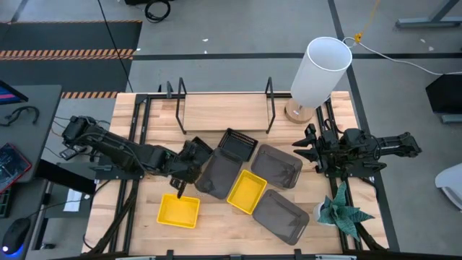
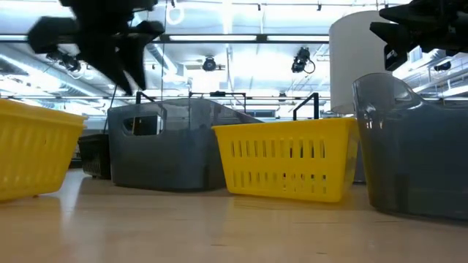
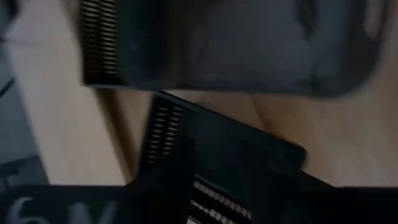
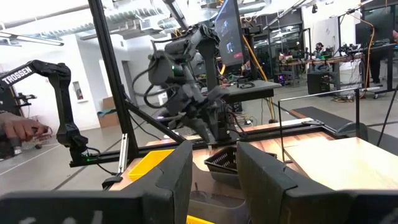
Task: Stack baskets on shelf by color
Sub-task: Stack the right black bin on top of the left black bin
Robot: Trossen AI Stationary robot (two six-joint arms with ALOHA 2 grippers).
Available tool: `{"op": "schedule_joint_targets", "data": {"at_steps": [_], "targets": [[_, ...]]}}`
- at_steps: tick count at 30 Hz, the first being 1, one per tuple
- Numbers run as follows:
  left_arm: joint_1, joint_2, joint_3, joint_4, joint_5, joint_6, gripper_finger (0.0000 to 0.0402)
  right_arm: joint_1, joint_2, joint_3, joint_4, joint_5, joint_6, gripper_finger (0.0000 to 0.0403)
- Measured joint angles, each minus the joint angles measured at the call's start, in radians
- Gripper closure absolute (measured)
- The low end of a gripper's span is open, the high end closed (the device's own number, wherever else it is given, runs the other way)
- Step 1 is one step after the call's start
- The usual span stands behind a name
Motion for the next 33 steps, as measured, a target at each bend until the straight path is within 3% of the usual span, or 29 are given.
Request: {"op": "schedule_joint_targets", "data": {"at_steps": [7,14,18,26,33], "targets": [[0.164,0.000,0.011,0.197,-0.023,-0.323,0.0309,0.000,0.000,0.000,0.000,0.000,0.000,0.0273],[0.381,0.019,0.011,0.306,0.229,-0.512,0.0350,0.000,0.000,0.000,0.000,0.000,0.000,0.0273],[0.465,0.067,0.012,0.330,0.292,-0.568,0.0357,0.000,0.000,0.000,0.000,0.000,0.000,0.0273],[0.585,0.227,0.040,0.341,0.364,-0.705,0.0317,0.000,0.000,0.000,0.001,0.000,0.000,0.0273],[0.601,0.348,0.154,0.341,0.364,-0.724,0.0254,0.000,0.000,0.000,0.000,0.000,0.000,0.0273]]}}
